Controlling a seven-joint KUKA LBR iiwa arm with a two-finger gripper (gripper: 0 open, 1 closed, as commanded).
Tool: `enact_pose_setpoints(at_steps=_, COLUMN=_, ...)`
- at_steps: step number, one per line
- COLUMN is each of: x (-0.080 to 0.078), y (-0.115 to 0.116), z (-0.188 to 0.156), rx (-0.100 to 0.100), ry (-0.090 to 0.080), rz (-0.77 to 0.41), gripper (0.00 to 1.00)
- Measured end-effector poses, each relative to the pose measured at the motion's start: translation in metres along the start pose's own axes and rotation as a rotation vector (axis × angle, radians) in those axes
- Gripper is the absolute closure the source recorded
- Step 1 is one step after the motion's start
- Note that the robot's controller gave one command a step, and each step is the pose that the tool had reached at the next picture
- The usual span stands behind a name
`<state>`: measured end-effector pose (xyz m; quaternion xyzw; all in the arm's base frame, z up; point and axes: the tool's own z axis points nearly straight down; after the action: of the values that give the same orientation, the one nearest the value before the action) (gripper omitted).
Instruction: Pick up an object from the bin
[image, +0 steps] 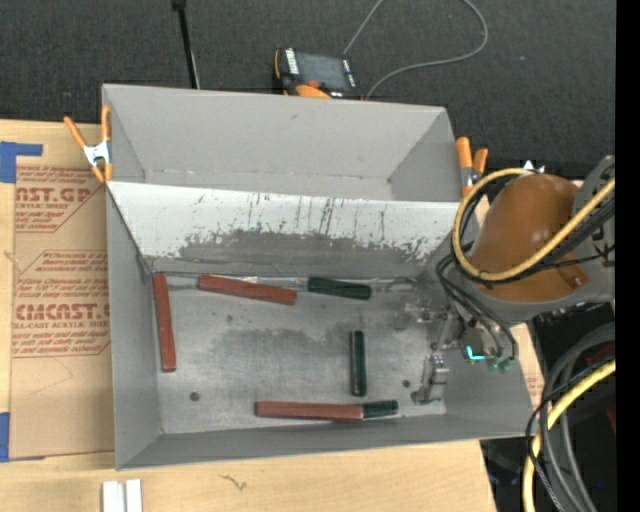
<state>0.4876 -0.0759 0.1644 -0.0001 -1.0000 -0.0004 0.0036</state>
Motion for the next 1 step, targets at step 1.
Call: enact_pose_setpoints(at_steps=1, x=-0.0258, y=0.0157, z=-0.0080, rx=0.001, ry=-0.011, rz=-0.076, gripper=0.00)
